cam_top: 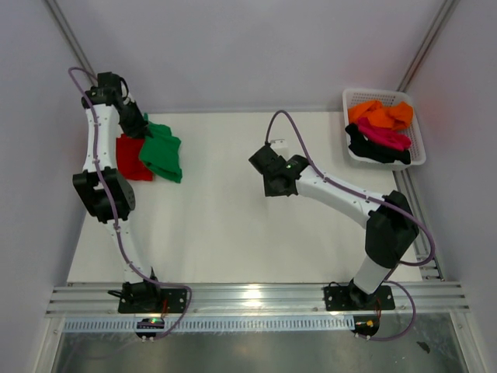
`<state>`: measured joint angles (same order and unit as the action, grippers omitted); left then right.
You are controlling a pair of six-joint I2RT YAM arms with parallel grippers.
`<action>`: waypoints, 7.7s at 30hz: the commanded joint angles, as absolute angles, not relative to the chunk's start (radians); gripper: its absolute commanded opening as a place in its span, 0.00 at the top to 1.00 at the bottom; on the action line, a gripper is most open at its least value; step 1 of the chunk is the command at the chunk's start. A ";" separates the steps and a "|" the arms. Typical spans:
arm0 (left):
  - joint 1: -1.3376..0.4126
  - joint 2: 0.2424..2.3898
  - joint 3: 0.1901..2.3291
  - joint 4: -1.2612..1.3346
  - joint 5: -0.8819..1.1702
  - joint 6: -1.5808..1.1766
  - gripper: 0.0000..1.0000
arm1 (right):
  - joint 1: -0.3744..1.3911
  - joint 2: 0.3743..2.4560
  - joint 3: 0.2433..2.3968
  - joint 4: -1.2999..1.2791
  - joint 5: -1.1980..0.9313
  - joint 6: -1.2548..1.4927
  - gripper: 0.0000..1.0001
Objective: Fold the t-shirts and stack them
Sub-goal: Put the neatly folded tshirt into the corner of the board with the left arm, then smooth out wrinkles on the folded tshirt
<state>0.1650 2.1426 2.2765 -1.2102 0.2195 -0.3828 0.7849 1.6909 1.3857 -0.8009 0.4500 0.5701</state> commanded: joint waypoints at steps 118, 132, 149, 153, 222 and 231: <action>0.325 2.180 2.091 -1.097 -0.230 -0.437 0.42 | 0.873 1.859 1.387 -0.920 0.445 0.684 0.59; 0.281 2.183 2.115 -1.031 -0.158 -0.411 0.42 | 0.879 1.862 1.381 -0.914 0.440 0.703 0.59; 0.063 2.310 2.224 -1.061 -0.388 -0.362 0.41 | 0.885 1.835 1.250 -0.718 0.353 0.768 0.59; 0.031 2.365 2.296 -1.161 -0.509 -0.397 0.41 | 0.887 1.809 1.195 -0.669 0.339 0.778 0.59; 0.184 2.298 2.273 -1.224 -0.605 -0.808 0.38 | 0.877 1.583 1.146 -0.353 0.158 0.448 0.58; 0.209 2.509 2.298 -1.243 -0.342 -0.756 0.41 | 0.877 1.549 1.154 -0.403 0.187 0.443 0.57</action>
